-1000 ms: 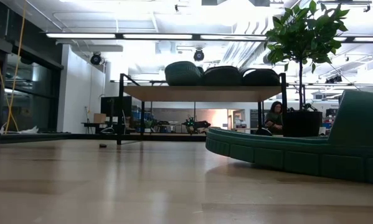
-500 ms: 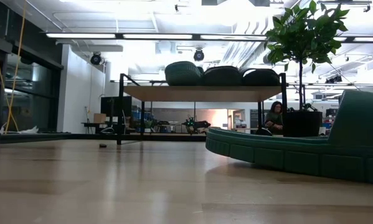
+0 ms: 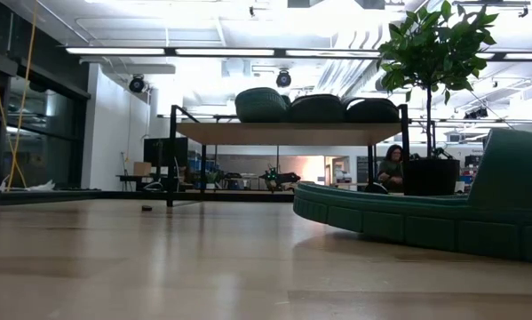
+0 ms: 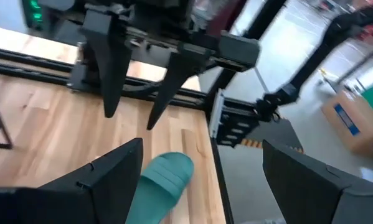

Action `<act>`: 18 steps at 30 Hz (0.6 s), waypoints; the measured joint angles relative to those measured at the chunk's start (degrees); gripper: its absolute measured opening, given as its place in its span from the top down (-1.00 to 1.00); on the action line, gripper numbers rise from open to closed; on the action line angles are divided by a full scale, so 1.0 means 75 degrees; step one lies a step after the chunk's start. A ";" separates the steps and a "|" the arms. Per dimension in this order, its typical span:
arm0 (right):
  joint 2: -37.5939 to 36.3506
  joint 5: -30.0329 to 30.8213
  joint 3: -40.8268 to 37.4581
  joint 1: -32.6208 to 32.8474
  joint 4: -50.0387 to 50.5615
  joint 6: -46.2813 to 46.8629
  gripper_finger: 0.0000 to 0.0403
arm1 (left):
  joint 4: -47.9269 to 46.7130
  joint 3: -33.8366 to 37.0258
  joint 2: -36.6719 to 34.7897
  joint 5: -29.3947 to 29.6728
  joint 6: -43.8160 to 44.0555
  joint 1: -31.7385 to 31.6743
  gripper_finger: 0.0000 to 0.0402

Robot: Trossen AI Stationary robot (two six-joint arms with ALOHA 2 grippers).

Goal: Pick and place slides into the shelf
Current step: Put the green slipper on the shelf

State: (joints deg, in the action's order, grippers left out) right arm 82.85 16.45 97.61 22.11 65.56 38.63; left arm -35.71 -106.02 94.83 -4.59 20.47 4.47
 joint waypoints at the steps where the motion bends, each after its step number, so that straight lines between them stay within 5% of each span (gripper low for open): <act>1: 0.0000 0.0059 -0.0071 0.0110 -0.0018 0.0273 0.11 | -0.0015 0.0000 -0.0003 -0.0123 -0.0101 0.0000 -0.53; 11: -0.0003 0.1723 -0.0299 0.1764 0.0938 0.2409 0.11 | -0.0075 0.0003 -0.0079 -0.1411 -0.0535 -0.0344 -0.53; 18: 0.0197 0.2428 -0.0299 0.2672 0.2732 0.3049 0.11 | -0.0074 0.0003 -0.0152 -0.1515 -0.0414 -0.0788 -0.53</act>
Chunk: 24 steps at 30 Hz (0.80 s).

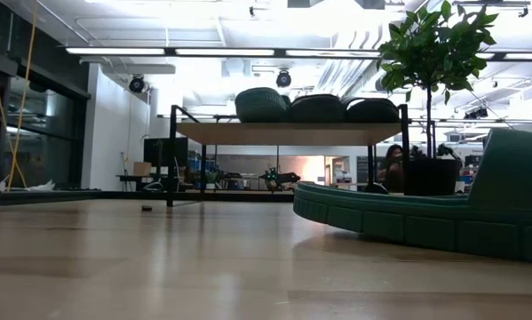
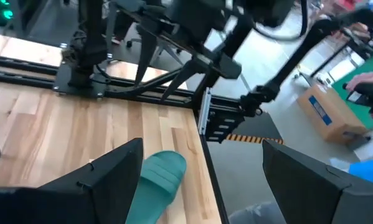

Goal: Pick and place slides into the shelf
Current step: Put the green slipper on the shelf

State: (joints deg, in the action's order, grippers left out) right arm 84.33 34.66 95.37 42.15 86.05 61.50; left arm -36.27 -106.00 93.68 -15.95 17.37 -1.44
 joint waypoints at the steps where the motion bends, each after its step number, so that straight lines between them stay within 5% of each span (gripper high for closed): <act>1: 0.0059 0.0039 0.0000 0.0081 0.0252 -0.0004 0.11 | 0.0009 0.0002 -0.0010 0.0004 0.0080 -0.0072 -0.53; 7: 0.0196 0.0256 -0.0515 0.0627 0.0320 -0.0514 0.11 | 0.0131 0.0000 -0.0058 0.0103 0.0794 -0.0493 -0.53; 12: 0.0200 0.0254 -0.1572 0.1131 0.0158 0.0429 0.11 | 0.0456 0.0000 -0.0090 0.0462 0.0952 -0.0530 -0.53; 24: 0.0211 0.0145 -0.4046 0.2054 -0.3167 0.0965 0.11 | 0.0747 0.0000 -0.0086 0.0325 0.1494 -0.0520 -0.53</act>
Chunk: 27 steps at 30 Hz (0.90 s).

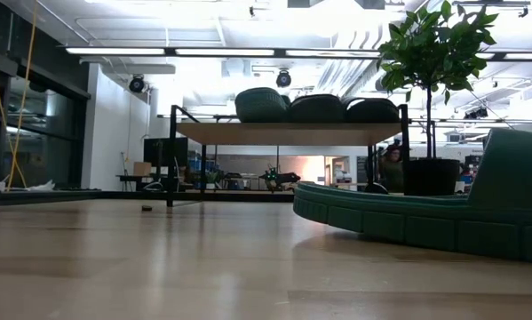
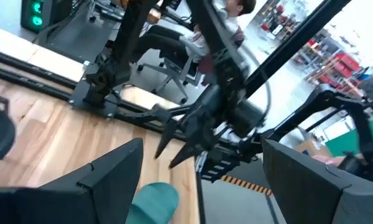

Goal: Pick and place slides into the shelf
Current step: Put the green slipper on the shelf

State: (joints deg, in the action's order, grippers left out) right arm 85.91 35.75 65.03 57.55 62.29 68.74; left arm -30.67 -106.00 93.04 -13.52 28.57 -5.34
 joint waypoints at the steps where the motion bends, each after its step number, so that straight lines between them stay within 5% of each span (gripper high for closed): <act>1: 0.0000 -0.0047 -0.0164 0.0008 -0.0221 -0.0039 0.11 | 0.0070 0.0000 0.0002 -0.0002 0.0033 0.0000 -0.53; 12: 0.0711 -0.0583 -0.0938 0.0036 -0.2292 -0.1208 0.11 | 0.0206 0.0000 0.0005 0.0203 0.0445 -0.0003 -0.53; 27: 0.1727 -0.0226 -0.0938 0.0035 -0.2639 -0.1232 0.11 | 0.0206 0.0000 0.0008 0.0297 0.0827 -0.0003 -0.53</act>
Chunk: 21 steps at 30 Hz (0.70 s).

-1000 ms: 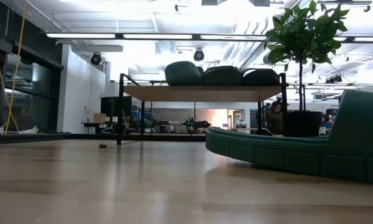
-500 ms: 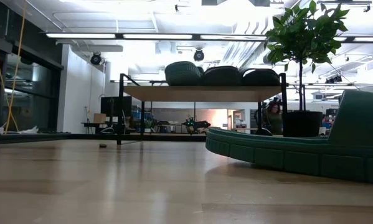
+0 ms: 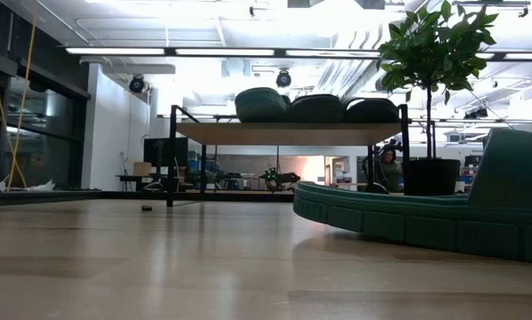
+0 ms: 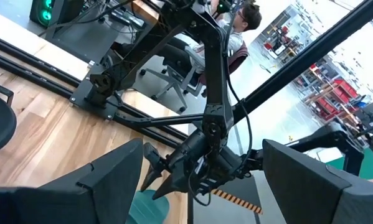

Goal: Pick and place slides into the shelf
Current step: Put the green slipper on the shelf

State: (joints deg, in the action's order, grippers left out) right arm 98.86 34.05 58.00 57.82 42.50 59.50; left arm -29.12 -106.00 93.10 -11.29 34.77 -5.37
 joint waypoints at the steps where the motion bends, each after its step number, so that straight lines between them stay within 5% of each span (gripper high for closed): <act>1: 0.0062 0.0076 0.0000 -0.0002 -0.0005 -0.0001 0.11 | 0.0000 0.0000 0.0000 0.0002 0.0019 0.0000 -0.53; 21: 0.0683 0.1446 0.0000 -0.0313 -0.0134 0.0054 0.11 | -0.0023 0.0000 0.0000 -0.0004 0.0042 0.0000 -0.53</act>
State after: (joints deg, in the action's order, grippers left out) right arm 103.98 44.89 58.00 55.47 41.50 59.90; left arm -29.30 -106.00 93.10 -11.32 35.09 -5.37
